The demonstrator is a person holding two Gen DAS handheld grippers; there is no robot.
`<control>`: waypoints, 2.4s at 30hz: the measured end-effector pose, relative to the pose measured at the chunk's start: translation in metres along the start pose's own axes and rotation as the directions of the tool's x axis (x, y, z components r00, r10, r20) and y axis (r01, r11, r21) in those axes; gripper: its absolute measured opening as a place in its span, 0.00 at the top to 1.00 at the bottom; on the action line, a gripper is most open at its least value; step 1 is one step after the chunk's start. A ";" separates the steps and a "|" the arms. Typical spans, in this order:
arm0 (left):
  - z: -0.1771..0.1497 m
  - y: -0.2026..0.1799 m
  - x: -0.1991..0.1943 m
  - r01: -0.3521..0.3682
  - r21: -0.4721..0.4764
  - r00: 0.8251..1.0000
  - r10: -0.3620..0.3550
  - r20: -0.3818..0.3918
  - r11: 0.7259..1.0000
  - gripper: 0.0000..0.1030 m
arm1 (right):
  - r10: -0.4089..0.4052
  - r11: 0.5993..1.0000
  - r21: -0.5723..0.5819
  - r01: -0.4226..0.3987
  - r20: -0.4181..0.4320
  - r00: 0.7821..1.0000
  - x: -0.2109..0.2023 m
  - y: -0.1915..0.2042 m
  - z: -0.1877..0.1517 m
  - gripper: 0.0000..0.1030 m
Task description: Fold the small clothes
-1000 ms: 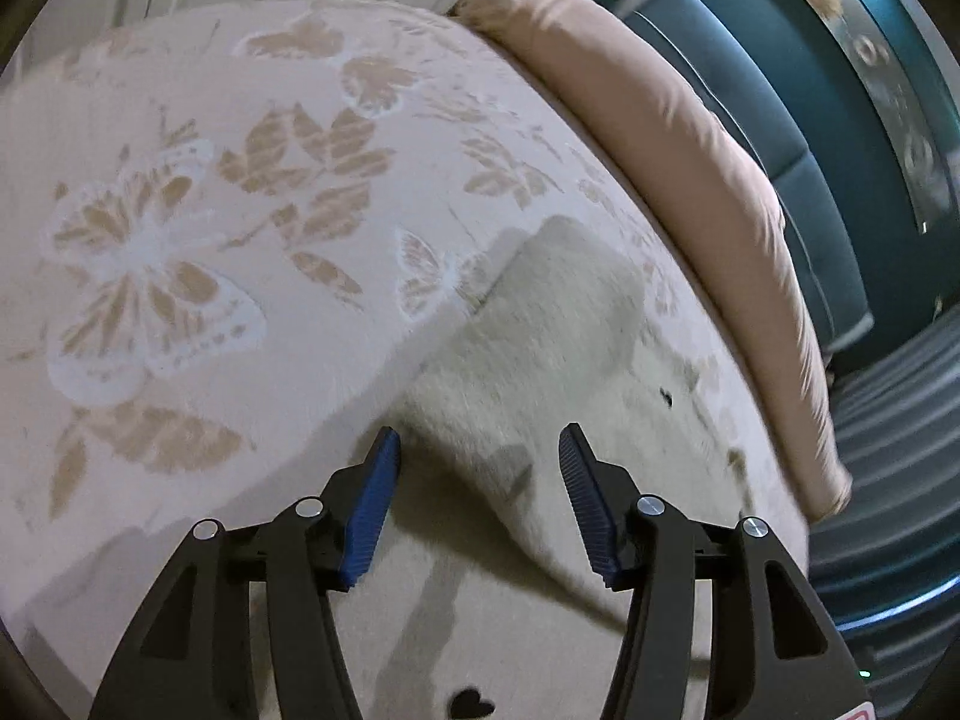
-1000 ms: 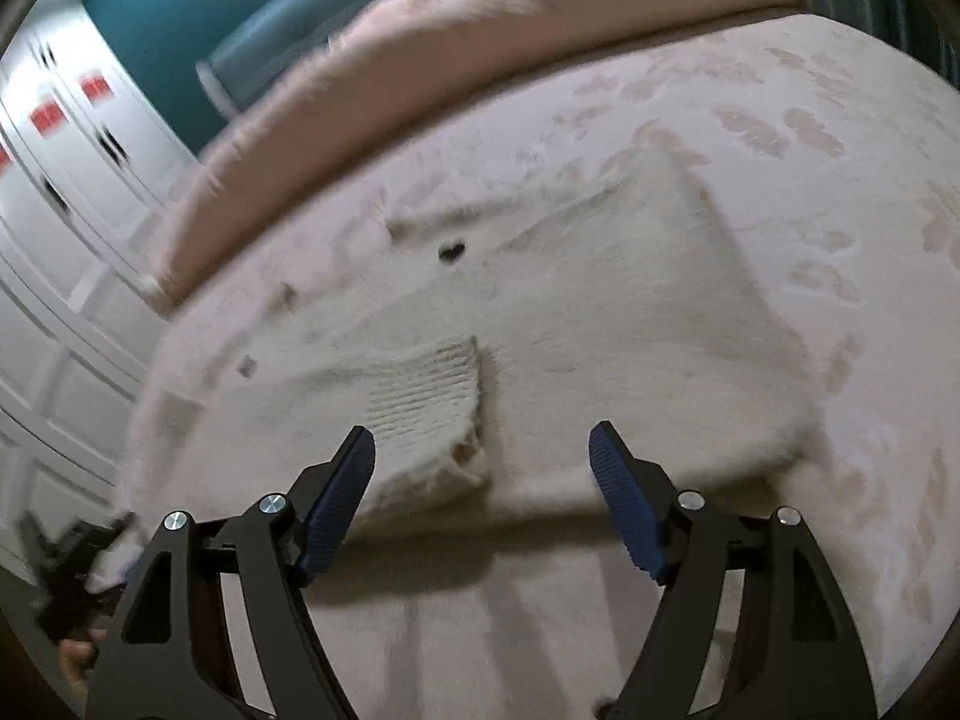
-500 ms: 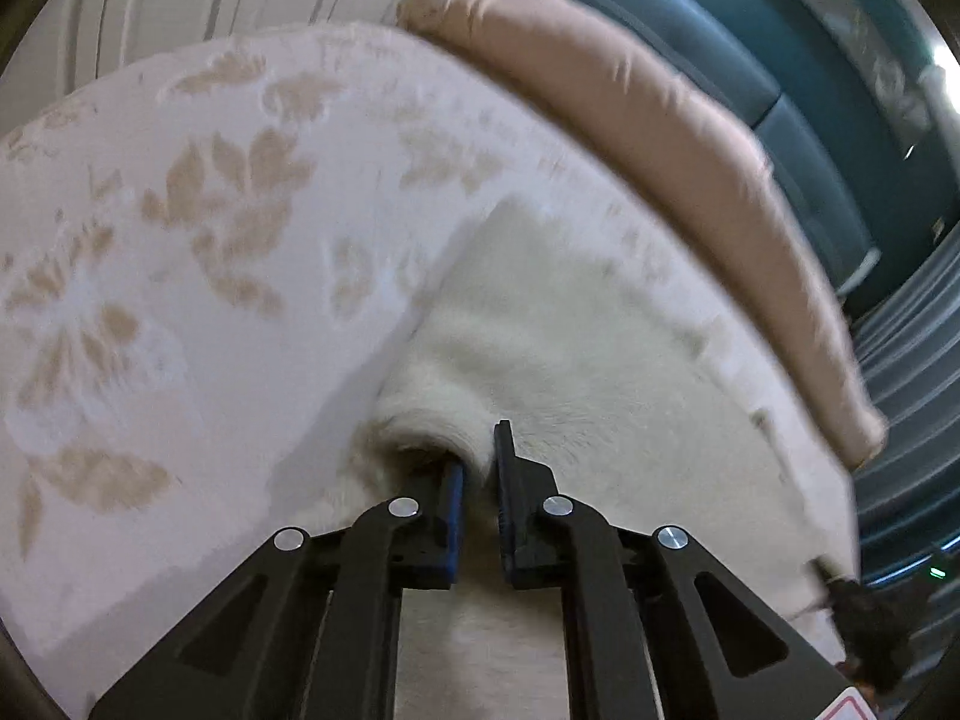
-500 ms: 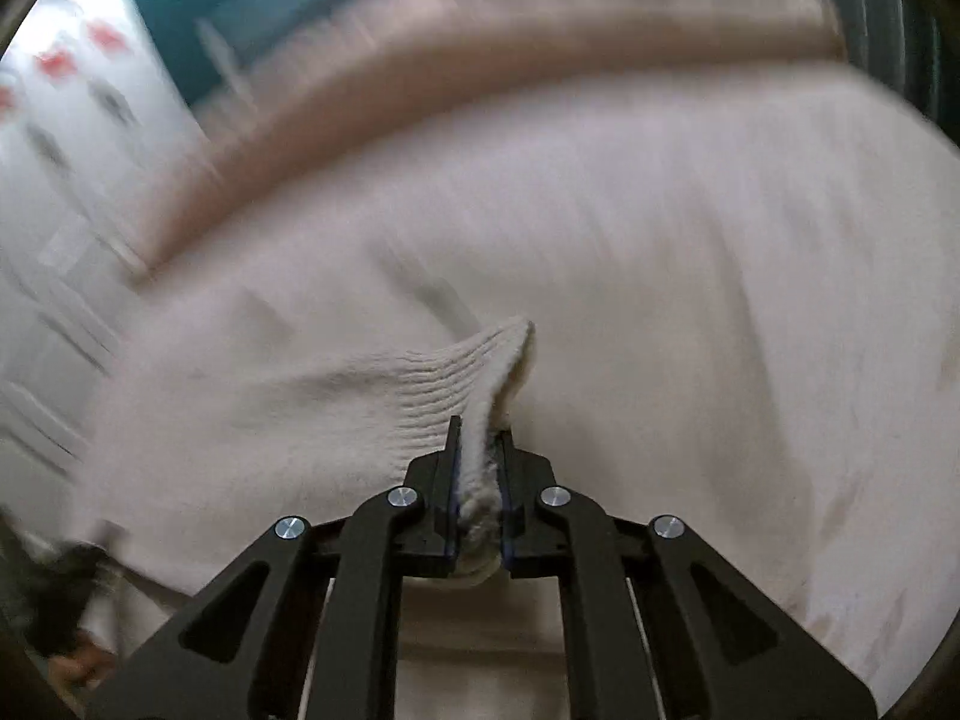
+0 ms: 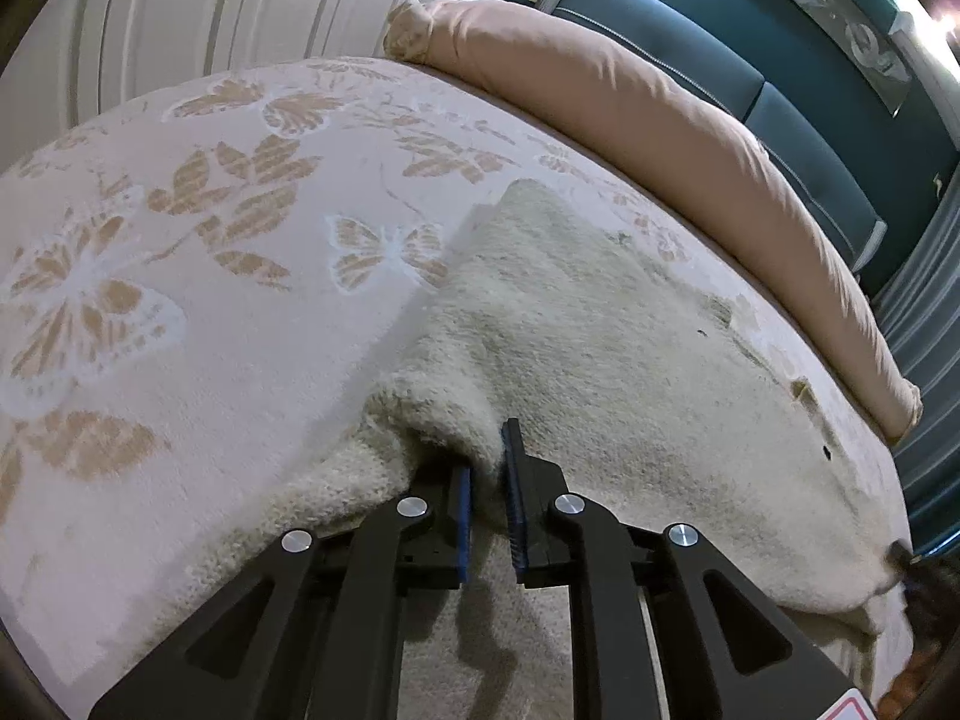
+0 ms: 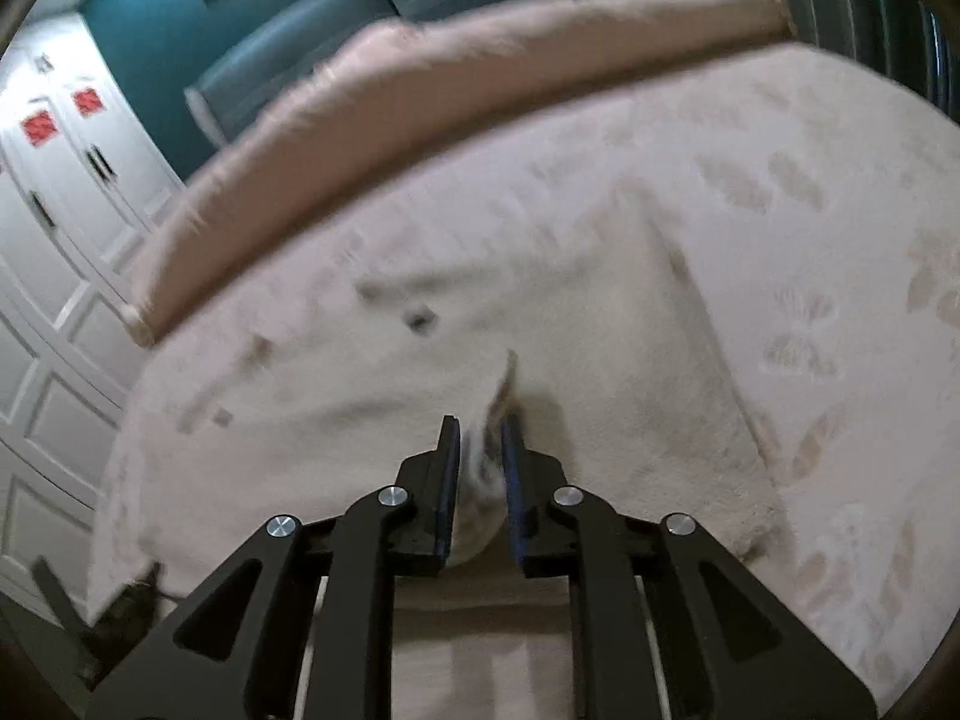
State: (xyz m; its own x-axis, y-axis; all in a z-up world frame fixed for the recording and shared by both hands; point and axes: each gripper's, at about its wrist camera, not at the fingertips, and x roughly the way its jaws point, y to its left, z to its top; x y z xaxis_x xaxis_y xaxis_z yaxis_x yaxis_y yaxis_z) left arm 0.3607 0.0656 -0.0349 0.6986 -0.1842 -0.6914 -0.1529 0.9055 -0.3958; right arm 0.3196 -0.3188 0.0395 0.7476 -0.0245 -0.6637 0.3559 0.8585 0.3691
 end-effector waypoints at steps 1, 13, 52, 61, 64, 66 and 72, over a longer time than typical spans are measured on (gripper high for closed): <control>0.000 0.002 0.000 0.009 -0.008 1.000 -0.009 0.002 1.000 0.88 | 0.028 0.999 -0.017 -0.028 0.001 1.000 -0.001 0.009 0.000 0.86; -0.002 0.012 0.000 0.073 -0.050 0.997 -0.072 0.018 0.996 0.87 | 0.189 0.868 -0.392 -0.305 -0.309 0.932 0.125 0.227 -0.029 0.57; -0.010 0.017 -0.045 0.076 -0.037 0.994 -0.078 -0.070 0.996 0.80 | -0.130 0.991 0.019 0.135 -0.160 0.978 -0.132 -0.137 -0.114 0.47; -0.083 0.090 -0.180 0.036 -0.075 0.973 -0.051 -0.223 0.997 0.46 | -0.016 0.979 0.191 0.067 -0.259 0.966 -0.212 -0.190 -0.187 0.37; -0.104 0.110 -0.206 -0.026 -0.092 0.975 0.005 -0.222 0.995 0.29 | 0.007 0.982 0.181 0.046 -0.285 0.959 -0.211 -0.177 -0.207 0.37; -0.118 0.117 -0.216 0.003 -0.109 0.972 -0.028 -0.232 0.994 0.29 | 0.045 0.979 0.201 0.014 -0.286 0.957 -0.207 -0.169 -0.214 0.34; -0.136 0.097 -0.218 0.073 -0.111 0.961 -0.100 -0.259 0.991 0.29 | 0.037 0.989 0.145 -0.003 -0.232 0.972 -0.197 -0.142 -0.225 0.29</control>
State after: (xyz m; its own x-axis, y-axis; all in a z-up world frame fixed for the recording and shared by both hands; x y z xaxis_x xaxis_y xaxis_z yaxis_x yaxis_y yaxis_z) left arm 0.0991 0.1416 -0.0047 0.5056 -0.3661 -0.7812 -0.1779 0.8418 -0.5097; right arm -0.0042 -0.3205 -0.0280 0.6094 0.1268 -0.7827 0.4314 0.7753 0.4614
